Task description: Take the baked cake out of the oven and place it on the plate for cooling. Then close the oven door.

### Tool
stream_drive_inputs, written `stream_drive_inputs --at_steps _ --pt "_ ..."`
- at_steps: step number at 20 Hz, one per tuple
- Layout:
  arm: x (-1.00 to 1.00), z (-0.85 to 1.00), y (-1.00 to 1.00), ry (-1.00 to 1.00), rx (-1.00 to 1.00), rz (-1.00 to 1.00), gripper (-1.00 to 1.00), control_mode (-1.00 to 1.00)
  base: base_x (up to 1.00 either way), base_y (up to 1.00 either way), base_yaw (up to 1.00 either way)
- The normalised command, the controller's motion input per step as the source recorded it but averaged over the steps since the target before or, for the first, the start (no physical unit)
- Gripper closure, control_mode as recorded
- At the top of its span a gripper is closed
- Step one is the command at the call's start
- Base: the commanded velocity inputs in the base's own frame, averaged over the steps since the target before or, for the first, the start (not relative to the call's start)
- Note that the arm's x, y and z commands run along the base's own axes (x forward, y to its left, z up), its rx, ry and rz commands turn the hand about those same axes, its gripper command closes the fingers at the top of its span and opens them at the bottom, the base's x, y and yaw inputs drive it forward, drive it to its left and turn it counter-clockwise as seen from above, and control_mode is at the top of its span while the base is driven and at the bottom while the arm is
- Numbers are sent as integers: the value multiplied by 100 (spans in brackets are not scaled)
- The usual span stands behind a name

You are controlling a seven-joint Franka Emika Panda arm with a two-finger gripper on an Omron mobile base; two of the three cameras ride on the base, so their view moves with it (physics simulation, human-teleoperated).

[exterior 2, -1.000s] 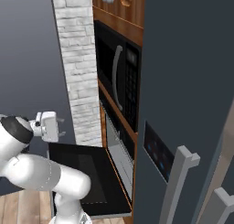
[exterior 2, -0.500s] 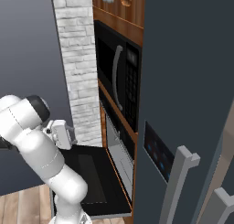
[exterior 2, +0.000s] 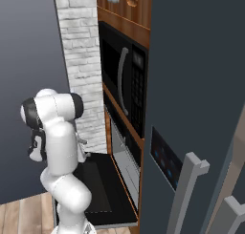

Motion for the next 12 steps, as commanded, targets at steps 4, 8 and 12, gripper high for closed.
stream_drive_inputs --at_steps 4,8,12 --pt "-4 -10 -20 -14 0 2 -100 -100 0 0 0" --pt "0 -9 -26 -12 0 0 -100 -100 0 0 0" --pt "0 0 -33 0 1 7 -100 -100 0 0 0"
